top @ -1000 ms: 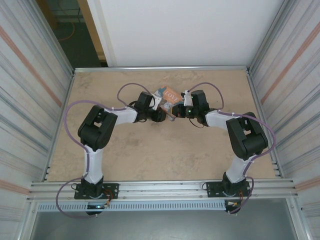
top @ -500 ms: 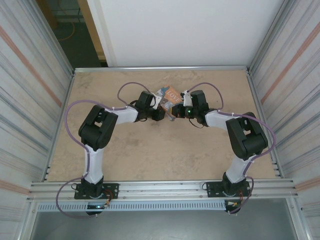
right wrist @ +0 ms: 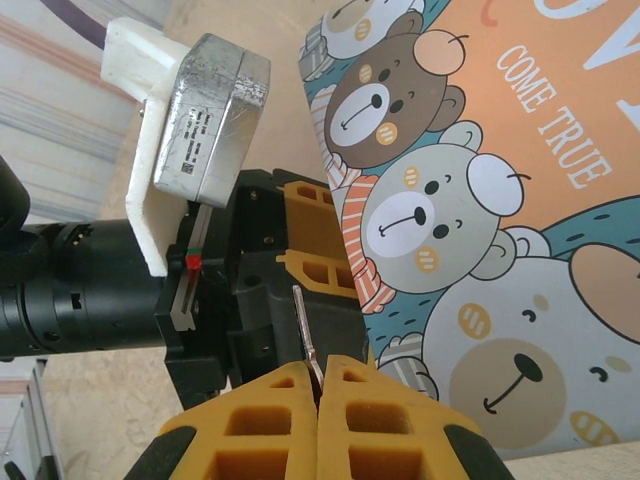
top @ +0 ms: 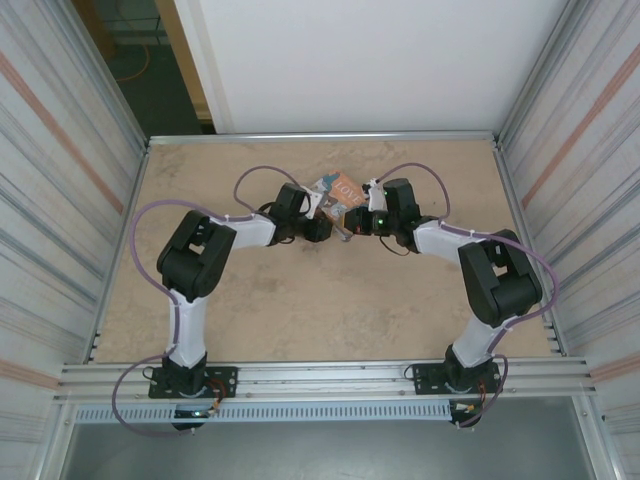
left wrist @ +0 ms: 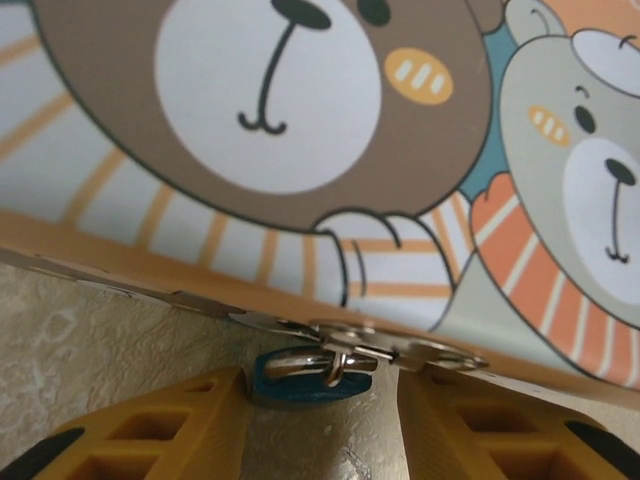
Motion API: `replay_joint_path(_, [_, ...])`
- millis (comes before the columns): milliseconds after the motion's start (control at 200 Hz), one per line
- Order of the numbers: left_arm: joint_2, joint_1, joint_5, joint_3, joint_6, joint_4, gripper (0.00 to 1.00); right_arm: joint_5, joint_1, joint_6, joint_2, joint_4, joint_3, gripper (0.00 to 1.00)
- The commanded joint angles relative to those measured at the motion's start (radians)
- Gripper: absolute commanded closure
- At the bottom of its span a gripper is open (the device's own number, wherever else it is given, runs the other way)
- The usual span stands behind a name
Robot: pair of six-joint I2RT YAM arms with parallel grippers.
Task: Unlock the padlock with the key
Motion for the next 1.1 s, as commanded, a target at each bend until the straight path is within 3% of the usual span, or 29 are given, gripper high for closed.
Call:
replay_joint_path(0, [-0.033,0.017,0.024,-0.017,-0.006,0.044,0.54,-0.028,-0.016,0.021,-0.040,-0.010,0.013,1.00])
replay_joint_path(571, [-0.057,0.069,0.145,-0.110,0.054,0.146,0.45,-0.040,-0.042,0.085,0.038,0.007,0.101,1.00])
replay_joint_path(1097, [-0.007,0.085,0.248,-0.070,0.143,0.137,0.40,-0.052,-0.056,0.132,0.183,-0.013,0.206,1.00])
